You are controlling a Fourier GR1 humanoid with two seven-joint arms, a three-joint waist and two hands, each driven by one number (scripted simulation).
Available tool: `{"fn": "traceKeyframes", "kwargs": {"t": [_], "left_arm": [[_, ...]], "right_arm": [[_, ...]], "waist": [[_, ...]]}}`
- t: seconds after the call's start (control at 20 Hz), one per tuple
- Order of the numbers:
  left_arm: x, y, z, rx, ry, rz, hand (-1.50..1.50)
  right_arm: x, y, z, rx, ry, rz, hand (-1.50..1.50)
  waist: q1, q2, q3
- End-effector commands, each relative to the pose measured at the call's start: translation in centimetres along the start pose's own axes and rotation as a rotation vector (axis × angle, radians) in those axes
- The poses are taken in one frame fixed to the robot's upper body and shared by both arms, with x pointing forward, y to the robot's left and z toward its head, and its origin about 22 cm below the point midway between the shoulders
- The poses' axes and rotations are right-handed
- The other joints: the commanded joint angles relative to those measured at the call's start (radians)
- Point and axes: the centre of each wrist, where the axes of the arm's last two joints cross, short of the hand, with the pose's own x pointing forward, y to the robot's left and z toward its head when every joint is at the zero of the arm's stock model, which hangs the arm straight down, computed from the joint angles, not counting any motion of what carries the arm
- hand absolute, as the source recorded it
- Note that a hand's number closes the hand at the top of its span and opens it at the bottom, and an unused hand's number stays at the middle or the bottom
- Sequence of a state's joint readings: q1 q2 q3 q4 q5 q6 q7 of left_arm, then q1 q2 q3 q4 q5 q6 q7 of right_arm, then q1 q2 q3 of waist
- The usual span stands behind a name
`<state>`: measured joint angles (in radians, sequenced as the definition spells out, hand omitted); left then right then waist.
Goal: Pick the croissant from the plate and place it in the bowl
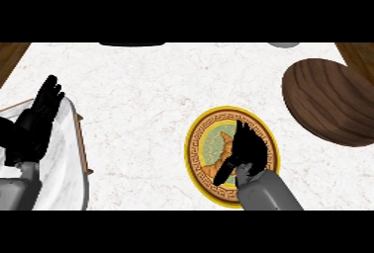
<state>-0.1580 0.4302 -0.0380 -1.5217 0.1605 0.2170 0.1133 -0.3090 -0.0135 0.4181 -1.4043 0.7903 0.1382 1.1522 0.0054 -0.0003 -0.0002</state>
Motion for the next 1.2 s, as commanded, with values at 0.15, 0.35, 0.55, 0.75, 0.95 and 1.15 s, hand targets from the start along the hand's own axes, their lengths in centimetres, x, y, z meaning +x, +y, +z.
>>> {"fn": "traceKeyframes", "kwargs": {"t": [0.15,0.35,0.55,0.75,0.95,1.15], "left_arm": [[-0.3,0.2,-0.2,-0.003,-0.002,0.012,0.0],[0.7,-0.8,0.8,0.003,-0.003,0.017,0.0],[-1.9,-0.9,0.2,-0.013,0.009,-0.006,0.0],[-1.1,0.5,-0.4,0.011,0.005,0.011,0.0],[-1.5,-1.0,0.7,0.023,-0.01,0.002,0.0],[-0.2,-0.1,0.5,-0.006,0.002,0.002,0.0]], "right_arm": [[1.2,0.8,-1.4,0.096,0.132,-0.028,1.5],[-0.4,1.1,-2.6,0.068,0.044,-0.029,1.5],[2.3,0.1,-3.6,0.036,0.036,-0.045,1.5],[-0.3,2.6,-2.9,-0.007,0.038,-0.024,1.5],[0.2,0.8,-2.4,-0.139,0.07,-0.013,1.5],[-2.9,0.8,-2.1,-0.019,-0.474,0.303,1.5]], "waist": [[0.003,0.001,0.0],[-0.002,0.0,0.0],[0.003,0.003,0.0],[-0.004,0.0,0.0],[-0.006,-0.001,0.0],[0.001,-0.005,0.002]]}}
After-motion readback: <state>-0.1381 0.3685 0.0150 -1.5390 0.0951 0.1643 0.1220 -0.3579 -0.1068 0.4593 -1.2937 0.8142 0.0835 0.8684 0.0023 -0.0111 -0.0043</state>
